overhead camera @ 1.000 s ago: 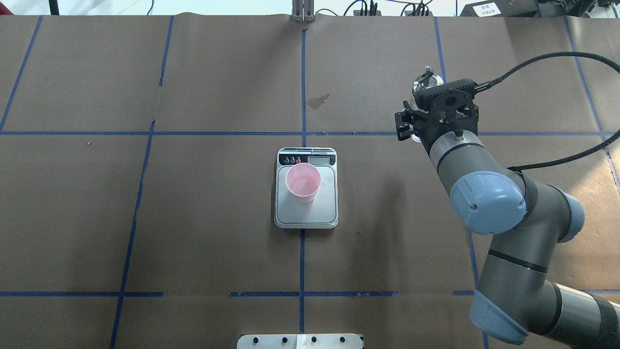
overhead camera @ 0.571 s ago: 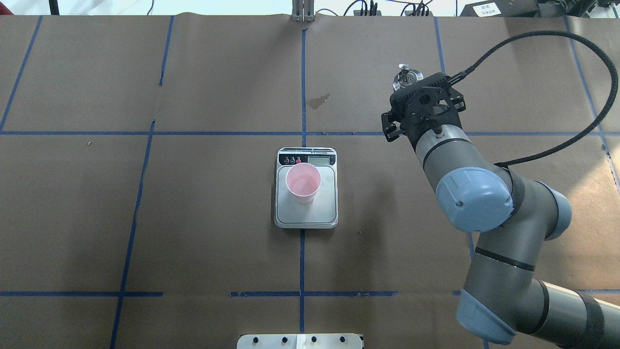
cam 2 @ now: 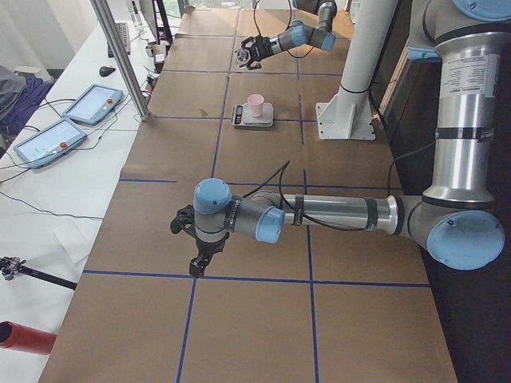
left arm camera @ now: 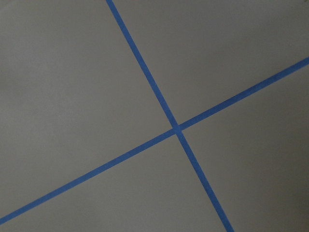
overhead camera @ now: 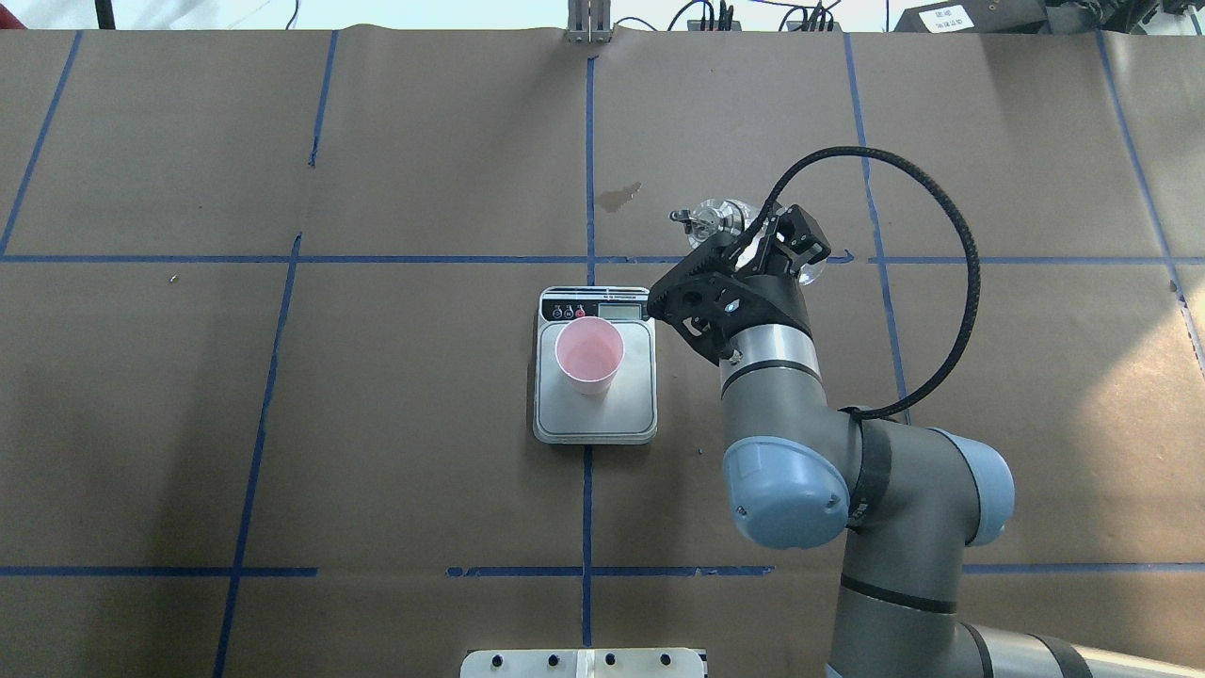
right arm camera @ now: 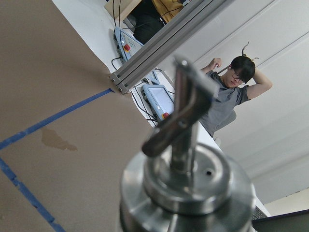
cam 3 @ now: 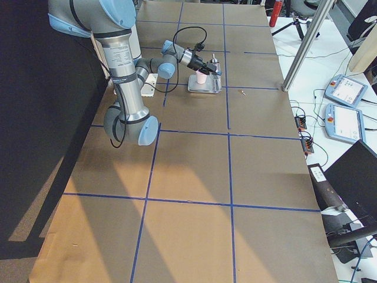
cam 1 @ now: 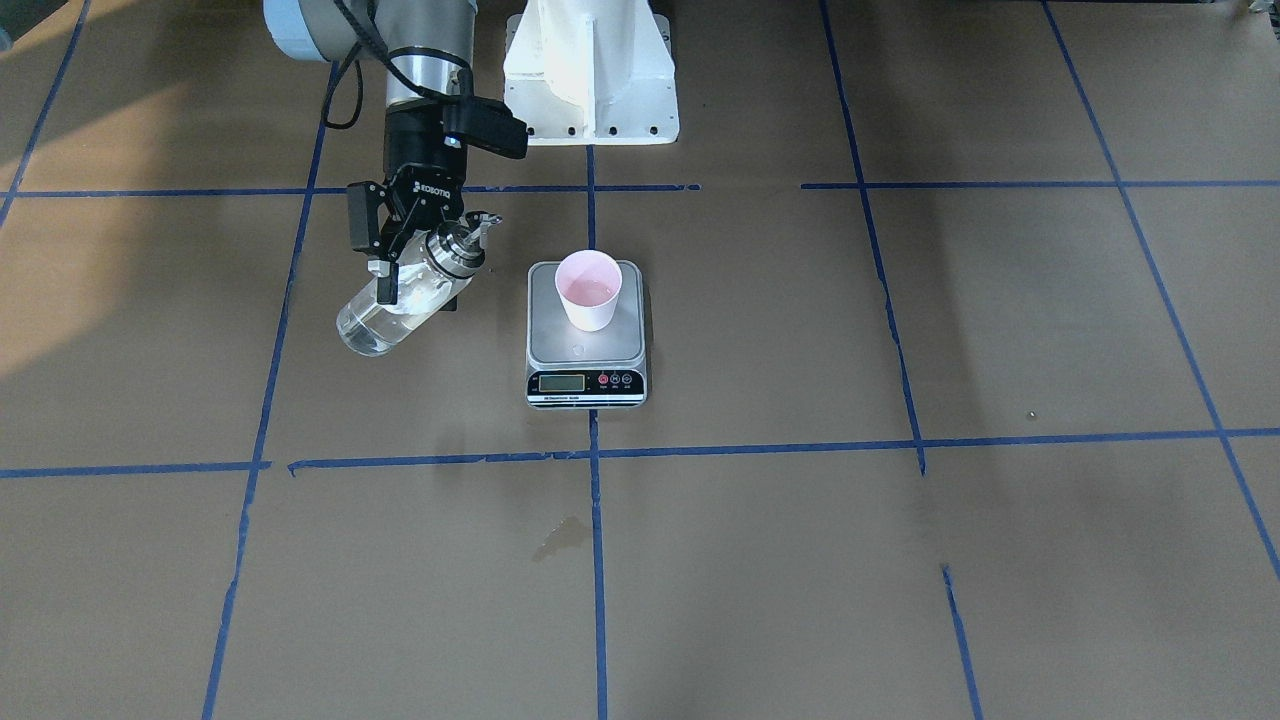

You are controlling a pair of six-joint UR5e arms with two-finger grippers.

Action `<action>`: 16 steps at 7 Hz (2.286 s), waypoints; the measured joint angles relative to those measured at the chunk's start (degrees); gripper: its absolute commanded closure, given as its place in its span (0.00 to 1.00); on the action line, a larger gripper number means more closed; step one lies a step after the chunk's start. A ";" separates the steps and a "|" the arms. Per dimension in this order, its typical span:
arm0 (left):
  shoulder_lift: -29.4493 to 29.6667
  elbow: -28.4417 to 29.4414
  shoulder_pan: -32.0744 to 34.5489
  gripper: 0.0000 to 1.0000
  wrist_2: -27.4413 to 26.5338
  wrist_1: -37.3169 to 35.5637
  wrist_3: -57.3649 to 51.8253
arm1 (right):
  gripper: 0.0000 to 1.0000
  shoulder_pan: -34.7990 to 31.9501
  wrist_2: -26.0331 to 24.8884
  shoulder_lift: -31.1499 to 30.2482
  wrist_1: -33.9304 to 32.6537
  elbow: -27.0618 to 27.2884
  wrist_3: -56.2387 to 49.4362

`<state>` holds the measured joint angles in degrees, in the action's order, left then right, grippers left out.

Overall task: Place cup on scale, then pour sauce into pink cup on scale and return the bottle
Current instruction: 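Lift the bottle with the right gripper and carry it over the cup, then tilt the bottle spout down over the pink cup with the right gripper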

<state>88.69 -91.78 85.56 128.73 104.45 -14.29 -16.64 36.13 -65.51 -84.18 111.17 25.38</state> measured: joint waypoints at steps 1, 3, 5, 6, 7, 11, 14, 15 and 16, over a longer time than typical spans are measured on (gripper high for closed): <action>-0.01 0.09 0.00 0.00 0.14 0.03 0.04 | 1.00 1.01 -1.82 0.55 -1.13 -1.26 -0.88; 0.04 0.12 -0.03 0.00 0.18 0.05 0.00 | 1.00 3.34 -7.90 0.98 -2.87 -4.17 -7.02; 0.40 0.22 -0.07 0.00 0.09 -0.07 0.10 | 1.00 4.94 -14.30 0.95 -3.40 -6.65 -14.61; 0.53 0.33 -0.10 0.00 0.10 -0.09 0.13 | 1.00 5.28 -17.51 0.92 -3.46 -7.48 -19.60; 0.80 0.75 -0.11 0.00 0.11 -0.08 0.14 | 1.00 5.51 -20.15 0.91 -3.48 -7.88 -24.61; 2.16 2.66 -0.13 0.00 0.12 -0.15 0.14 | 1.00 6.37 -27.53 0.55 -3.99 -9.40 -35.82; 2.86 3.89 -0.20 0.00 0.12 -0.11 0.16 | 1.00 6.48 -31.20 1.24 -4.00 -10.15 -41.61; 2.93 3.94 -0.22 0.00 0.12 -0.14 0.20 | 1.00 6.44 -32.10 1.67 -4.00 -10.17 -43.50; 2.96 3.93 -0.22 0.00 0.12 -0.18 0.22 | 1.00 6.40 -32.52 1.84 -3.85 -10.22 -44.22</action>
<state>91.65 -87.86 85.34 128.85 104.27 -14.07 -10.24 3.61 -63.66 -88.03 100.96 -18.84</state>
